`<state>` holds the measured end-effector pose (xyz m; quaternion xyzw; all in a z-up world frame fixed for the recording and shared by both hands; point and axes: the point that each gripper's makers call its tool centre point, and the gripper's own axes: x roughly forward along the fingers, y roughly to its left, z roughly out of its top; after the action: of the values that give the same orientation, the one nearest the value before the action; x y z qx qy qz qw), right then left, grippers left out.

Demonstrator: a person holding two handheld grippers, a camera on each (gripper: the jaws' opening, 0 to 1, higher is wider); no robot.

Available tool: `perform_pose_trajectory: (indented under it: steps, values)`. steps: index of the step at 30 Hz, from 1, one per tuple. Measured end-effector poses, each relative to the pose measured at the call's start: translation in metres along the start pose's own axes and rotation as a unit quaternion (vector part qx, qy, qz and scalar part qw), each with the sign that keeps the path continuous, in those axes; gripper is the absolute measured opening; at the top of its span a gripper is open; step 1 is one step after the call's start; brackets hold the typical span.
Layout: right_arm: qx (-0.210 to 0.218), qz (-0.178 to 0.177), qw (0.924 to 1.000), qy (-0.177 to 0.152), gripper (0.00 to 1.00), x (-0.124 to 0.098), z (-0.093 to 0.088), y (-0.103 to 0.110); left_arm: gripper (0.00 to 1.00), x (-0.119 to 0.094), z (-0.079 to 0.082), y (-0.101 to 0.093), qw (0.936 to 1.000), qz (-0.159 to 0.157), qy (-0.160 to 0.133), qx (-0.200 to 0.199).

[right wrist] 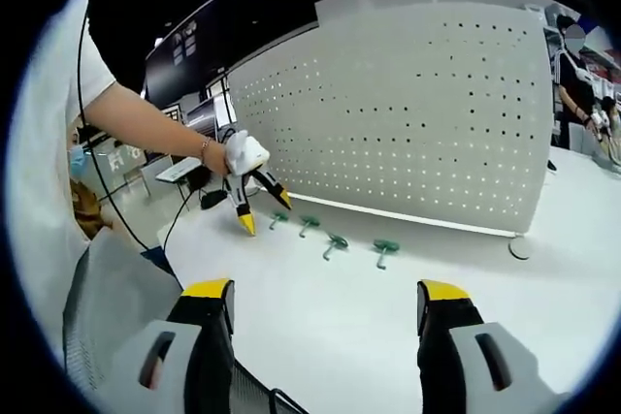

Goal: Insert the hook assembly into the mounting plate slot until the hook locks in place.

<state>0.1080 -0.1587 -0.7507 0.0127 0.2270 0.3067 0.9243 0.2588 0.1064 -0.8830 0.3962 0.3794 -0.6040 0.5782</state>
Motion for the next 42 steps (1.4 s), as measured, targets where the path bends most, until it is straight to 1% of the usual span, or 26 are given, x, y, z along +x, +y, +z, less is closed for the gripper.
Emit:
perform_pose_trajectory:
  steps: [6,9,13,18,22,31,34,37,42]
  values:
    - [-0.001,0.001,1.0000,0.000,0.74,0.001,0.000,0.001,0.68,0.000,0.000,0.001,1.0000,0.002,0.000,-0.002]
    - [-0.001,0.001,1.0000,0.000,0.74,0.001,0.000,0.001,0.62,-0.002,0.001,0.003,1.0000,0.004,0.001,-0.005]
    - [0.000,0.000,1.0000,0.000,0.74,0.001,0.000,0.001,0.50,-0.003,0.002,0.007,0.9999,0.006,0.002,-0.008]
    - [0.001,0.000,1.0000,-0.001,0.74,0.000,0.000,0.001,0.43,-0.003,0.002,0.011,0.9996,0.014,0.000,-0.024]
    - [0.001,0.000,1.0000,-0.001,0.74,0.000,0.001,0.001,0.31,-0.004,0.001,0.014,0.9994,0.018,0.001,-0.030]
    - [0.001,-0.001,1.0000,-0.003,0.74,-0.001,0.003,0.000,0.22,-0.005,0.002,0.015,0.9986,0.029,0.000,-0.044]
    - [0.006,0.000,0.9999,-0.008,0.74,-0.001,0.005,0.000,0.19,-0.005,0.002,0.015,0.9984,0.032,0.000,-0.047]
    - [0.001,0.000,1.0000,-0.007,0.74,0.000,0.006,0.001,0.14,-0.005,0.001,0.015,0.9982,0.035,0.002,-0.048]
    - [-0.001,0.001,1.0000,-0.006,0.74,0.000,0.005,0.002,0.10,-0.005,0.000,0.017,0.9977,0.039,0.005,-0.055]
